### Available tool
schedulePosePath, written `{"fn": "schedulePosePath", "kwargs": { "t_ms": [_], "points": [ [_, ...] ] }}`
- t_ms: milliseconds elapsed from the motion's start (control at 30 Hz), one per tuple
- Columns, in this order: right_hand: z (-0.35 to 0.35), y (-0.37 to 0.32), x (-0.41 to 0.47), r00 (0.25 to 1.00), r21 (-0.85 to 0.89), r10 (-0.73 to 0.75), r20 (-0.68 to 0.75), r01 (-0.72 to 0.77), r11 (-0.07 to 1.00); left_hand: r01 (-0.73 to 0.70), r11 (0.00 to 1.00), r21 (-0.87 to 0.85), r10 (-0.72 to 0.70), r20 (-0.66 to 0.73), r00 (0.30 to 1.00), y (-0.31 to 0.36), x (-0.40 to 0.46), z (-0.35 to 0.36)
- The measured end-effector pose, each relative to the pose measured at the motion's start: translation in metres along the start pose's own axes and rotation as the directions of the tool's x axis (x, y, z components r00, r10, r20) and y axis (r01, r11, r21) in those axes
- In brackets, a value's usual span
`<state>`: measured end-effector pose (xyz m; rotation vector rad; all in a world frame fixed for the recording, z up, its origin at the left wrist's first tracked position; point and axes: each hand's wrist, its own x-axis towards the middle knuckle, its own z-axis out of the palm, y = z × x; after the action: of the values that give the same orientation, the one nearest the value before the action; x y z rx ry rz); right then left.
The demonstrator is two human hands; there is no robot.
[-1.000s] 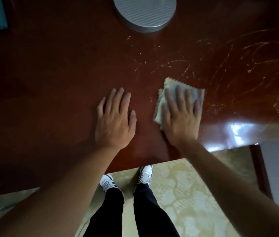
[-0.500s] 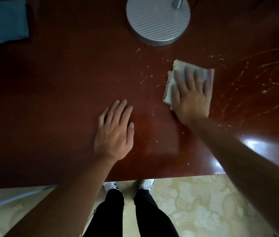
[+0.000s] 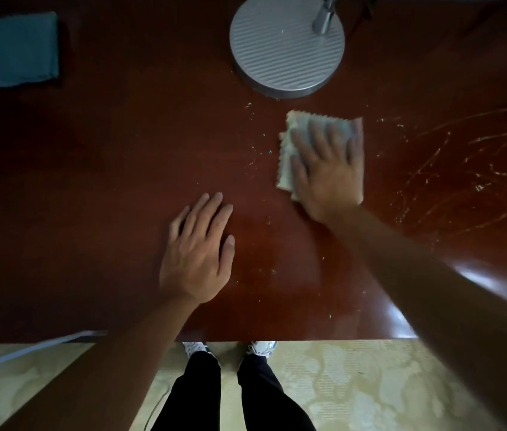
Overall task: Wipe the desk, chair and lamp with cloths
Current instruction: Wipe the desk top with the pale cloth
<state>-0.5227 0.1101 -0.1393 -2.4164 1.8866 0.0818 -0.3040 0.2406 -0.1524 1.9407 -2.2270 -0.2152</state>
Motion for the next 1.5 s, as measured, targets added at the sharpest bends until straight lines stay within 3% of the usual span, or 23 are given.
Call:
{"fn": "schedulePosePath", "kwargs": {
  "t_ms": [133,267,333,433,500,633,733,833,967,1067,1267,1400,1500],
  "points": [
    [0.016,-0.051,-0.106,0.974,0.079,-0.228,0.012,0.227,0.971,-0.006,1.0,-0.007,0.006,-0.02,1.0,-0.001,-0.001,0.002],
    [0.016,-0.026,-0.143,0.927,0.094,-0.368,0.075,0.361,0.928,-0.002,1.0,-0.015,0.002,-0.007,1.0,-0.002,-0.001,0.001],
    [0.01,-0.007,-0.095,0.943,0.025,-0.326,0.063,0.325,0.945,0.0,1.0,-0.022,0.0,0.009,1.0,-0.002,0.0,0.0],
    [-0.002,0.009,0.008,0.992,0.034,-0.118,0.032,0.117,0.993,0.002,1.0,-0.017,-0.002,0.025,1.0,-0.002,0.0,0.0],
    [-0.005,-0.003,0.044,0.998,0.009,-0.065,0.025,0.065,0.998,-0.001,1.0,-0.018,0.002,0.025,1.0,-0.002,-0.001,0.0],
    [0.008,-0.051,-0.032,0.966,-0.029,-0.258,0.013,0.258,0.966,0.004,1.0,-0.028,-0.003,0.013,1.0,-0.002,0.001,-0.003],
    [0.015,-0.05,-0.106,0.934,0.069,-0.351,0.058,0.347,0.935,0.003,1.0,-0.029,-0.002,0.045,0.999,0.0,-0.001,-0.002],
    [0.01,-0.029,-0.076,0.901,-0.006,-0.419,0.109,0.422,0.906,0.008,0.999,-0.044,-0.006,0.04,0.999,0.0,-0.001,-0.003],
    [-0.002,-0.028,0.037,0.964,-0.049,-0.265,0.032,0.266,0.963,0.021,0.999,-0.031,-0.019,0.051,0.999,-0.002,-0.002,-0.002],
    [0.002,-0.043,0.048,0.986,0.036,-0.167,0.002,0.166,0.985,0.017,0.999,-0.041,-0.015,0.053,0.998,-0.003,-0.001,0.0],
    [0.014,-0.047,-0.049,0.958,0.081,-0.287,-0.002,0.286,0.955,0.008,0.998,-0.056,-0.007,0.018,1.0,-0.003,-0.002,0.0],
    [0.003,-0.051,0.012,0.946,0.062,-0.325,0.018,0.323,0.944,0.019,0.998,-0.055,-0.017,0.042,0.999,-0.002,-0.001,-0.004],
    [-0.005,-0.066,0.072,0.98,0.099,-0.198,0.014,0.196,0.976,0.025,0.998,-0.053,-0.022,0.056,0.998,-0.001,-0.001,-0.005]
  ]
}}
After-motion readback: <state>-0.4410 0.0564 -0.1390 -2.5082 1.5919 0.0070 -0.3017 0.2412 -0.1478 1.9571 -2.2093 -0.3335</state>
